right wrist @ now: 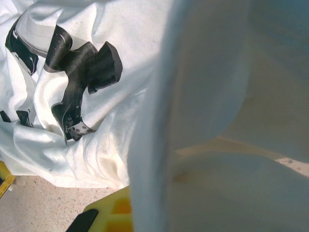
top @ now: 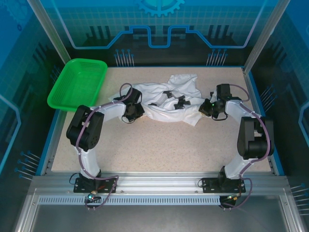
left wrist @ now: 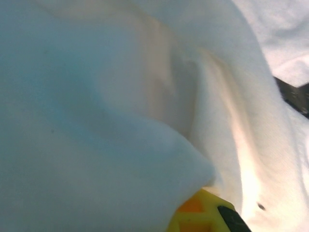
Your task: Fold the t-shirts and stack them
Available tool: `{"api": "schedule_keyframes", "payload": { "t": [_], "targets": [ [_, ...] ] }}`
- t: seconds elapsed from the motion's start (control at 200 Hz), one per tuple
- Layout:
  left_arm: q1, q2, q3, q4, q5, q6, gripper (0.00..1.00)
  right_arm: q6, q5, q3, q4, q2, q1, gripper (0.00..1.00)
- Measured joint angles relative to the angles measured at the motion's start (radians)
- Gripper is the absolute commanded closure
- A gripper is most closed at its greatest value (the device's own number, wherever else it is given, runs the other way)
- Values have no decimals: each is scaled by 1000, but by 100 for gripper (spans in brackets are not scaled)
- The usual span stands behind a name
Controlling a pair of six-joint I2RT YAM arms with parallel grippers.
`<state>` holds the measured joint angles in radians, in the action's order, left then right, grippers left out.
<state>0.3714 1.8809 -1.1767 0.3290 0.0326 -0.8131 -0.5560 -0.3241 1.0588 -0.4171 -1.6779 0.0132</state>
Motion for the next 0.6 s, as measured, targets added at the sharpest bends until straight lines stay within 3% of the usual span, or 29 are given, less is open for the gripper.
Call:
{"api": "schedule_keyframes", "payload": {
  "t": [0.295, 0.6],
  "targets": [
    [0, -208, 48, 41, -81, -47, 100, 0, -18, -14, 11, 11, 0, 100],
    [2, -355, 166, 107, -180, -49, 96, 0, -25, -40, -14, 147, 0, 100]
  ]
}}
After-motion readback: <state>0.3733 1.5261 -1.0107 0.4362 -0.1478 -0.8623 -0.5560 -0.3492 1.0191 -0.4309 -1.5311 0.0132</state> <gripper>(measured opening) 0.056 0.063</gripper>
